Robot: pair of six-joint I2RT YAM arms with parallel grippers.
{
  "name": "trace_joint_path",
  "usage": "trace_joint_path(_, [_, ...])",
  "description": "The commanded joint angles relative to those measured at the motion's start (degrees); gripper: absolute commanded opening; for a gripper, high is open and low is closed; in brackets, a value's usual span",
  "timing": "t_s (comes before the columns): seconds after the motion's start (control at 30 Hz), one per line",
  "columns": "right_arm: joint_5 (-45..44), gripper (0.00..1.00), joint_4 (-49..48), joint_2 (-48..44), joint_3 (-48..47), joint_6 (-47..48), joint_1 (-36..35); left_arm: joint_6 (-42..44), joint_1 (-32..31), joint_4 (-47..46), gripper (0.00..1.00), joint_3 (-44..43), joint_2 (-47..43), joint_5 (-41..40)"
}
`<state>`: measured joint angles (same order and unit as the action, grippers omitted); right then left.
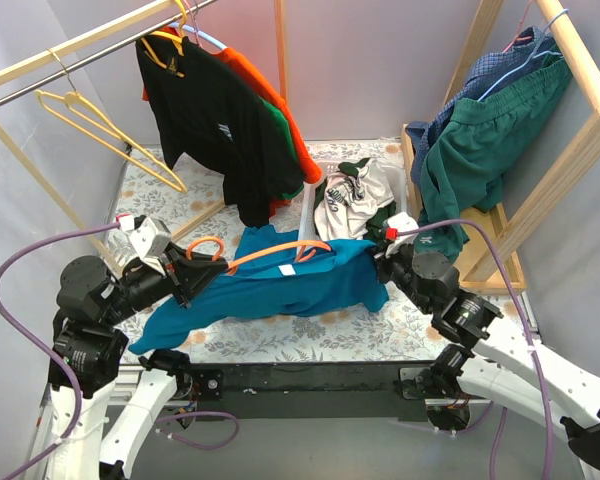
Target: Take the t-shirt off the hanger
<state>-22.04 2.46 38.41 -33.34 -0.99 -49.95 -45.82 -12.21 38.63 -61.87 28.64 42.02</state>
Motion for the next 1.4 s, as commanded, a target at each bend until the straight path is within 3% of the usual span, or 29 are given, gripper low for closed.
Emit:
trace_joint_path(0.0, [6.81, 0.01, -1.14, 3.15, -0.58, -3.66, 4.16, 0.39, -0.27, -0.75, 0.00, -3.17, -0.78, 0.96])
trace_joint_path(0.17, [12.71, 0.01, -1.93, 4.91, 0.12, -4.28, 4.43, 0.47, -0.19, -0.93, 0.00, -3.88, -0.34, -1.59])
trace_joint_path(0.33, [26.86, 0.04, 1.22, 6.76, -2.42, -3.05, 4.51, 0.38, -0.27, -2.68, 0.00, -2.30, 2.11, 1.57])
trace_joint_path(0.37, [27.66, 0.20, 2.89, 6.94, -3.99, -3.14, 4.51, 0.73, -0.19, -2.77, 0.00, -2.03, 2.99, 2.44])
trace_joint_path(0.43, [29.07, 0.35, 4.57, 6.76, -5.85, -2.96, 4.43, 1.52, -0.27, -2.86, 0.00, -1.16, 5.79, 2.37])
trace_joint_path(0.47, [29.16, 0.48, 5.01, 6.41, -6.55, -2.87, 4.43, 2.57, -0.19, -2.86, 0.00, -0.98, 6.85, 2.45])
trace_joint_path(0.53, [29.42, 0.55, 6.85, 5.19, -8.92, -1.91, 4.51, 3.46, -0.27, -2.86, 0.00, -0.80, 10.27, 2.45])
trace_joint_path(0.8, [41.27, 0.58, 21.35, 5.62, -21.58, 5.03, 4.43, 8.20, -0.27, -3.04, 0.00, -4.22, 19.51, 3.15])
trace_joint_path(1.0, [46.03, 0.58, 21.01, 6.76, -28.08, 9.78, 4.51, 10.40, -0.54, -0.14, 0.00, -8.18, 25.58, 11.50])
trace_joint_path(1.37, [54.38, 0.62, 19.96, 19.06, -33.72, 12.95, 4.08, 12.60, -0.54, 1.89, 0.00, -8.18, 24.44, 22.40])
